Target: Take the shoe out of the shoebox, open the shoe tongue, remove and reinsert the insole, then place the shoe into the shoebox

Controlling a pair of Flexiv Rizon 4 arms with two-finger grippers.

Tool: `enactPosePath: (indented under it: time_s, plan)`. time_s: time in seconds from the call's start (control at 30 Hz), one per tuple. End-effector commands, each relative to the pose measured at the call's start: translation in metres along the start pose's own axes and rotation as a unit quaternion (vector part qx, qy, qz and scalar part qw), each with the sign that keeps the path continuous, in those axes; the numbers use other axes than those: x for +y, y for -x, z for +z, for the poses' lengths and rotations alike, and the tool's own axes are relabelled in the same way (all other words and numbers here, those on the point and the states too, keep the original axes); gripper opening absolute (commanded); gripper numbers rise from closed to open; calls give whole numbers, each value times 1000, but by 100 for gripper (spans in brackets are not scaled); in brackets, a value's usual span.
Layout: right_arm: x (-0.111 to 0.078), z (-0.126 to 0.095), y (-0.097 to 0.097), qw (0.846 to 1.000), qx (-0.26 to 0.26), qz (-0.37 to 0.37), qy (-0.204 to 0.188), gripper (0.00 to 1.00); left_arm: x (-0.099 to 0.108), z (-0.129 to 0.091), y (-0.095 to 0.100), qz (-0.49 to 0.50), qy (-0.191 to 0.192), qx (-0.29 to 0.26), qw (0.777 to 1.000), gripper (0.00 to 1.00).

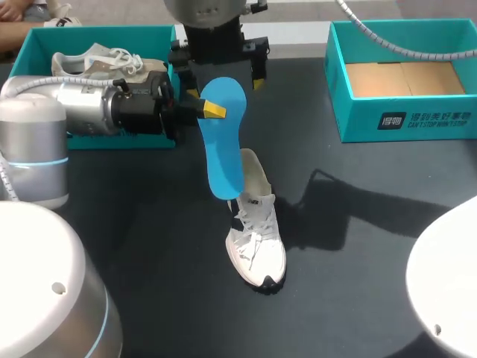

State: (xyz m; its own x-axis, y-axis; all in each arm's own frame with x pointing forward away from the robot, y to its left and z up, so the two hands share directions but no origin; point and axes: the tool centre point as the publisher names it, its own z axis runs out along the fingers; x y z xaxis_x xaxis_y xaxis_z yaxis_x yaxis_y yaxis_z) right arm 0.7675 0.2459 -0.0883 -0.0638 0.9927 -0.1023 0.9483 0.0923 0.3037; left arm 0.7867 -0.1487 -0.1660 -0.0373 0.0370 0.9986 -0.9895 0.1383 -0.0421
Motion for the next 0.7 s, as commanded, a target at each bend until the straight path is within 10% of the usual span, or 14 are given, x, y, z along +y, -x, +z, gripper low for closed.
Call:
enactPosePath:
  time_s: [0.03, 0.7]
  plan:
    - [0, 3, 7, 999, 35, -2, -7, 100, 0, 0, 1, 0, 0, 0, 1000, 0]
    - [-4, 12, 52, 951, 309, 13, -27, 100, 0, 0, 1, 0, 0, 0, 1000, 0]
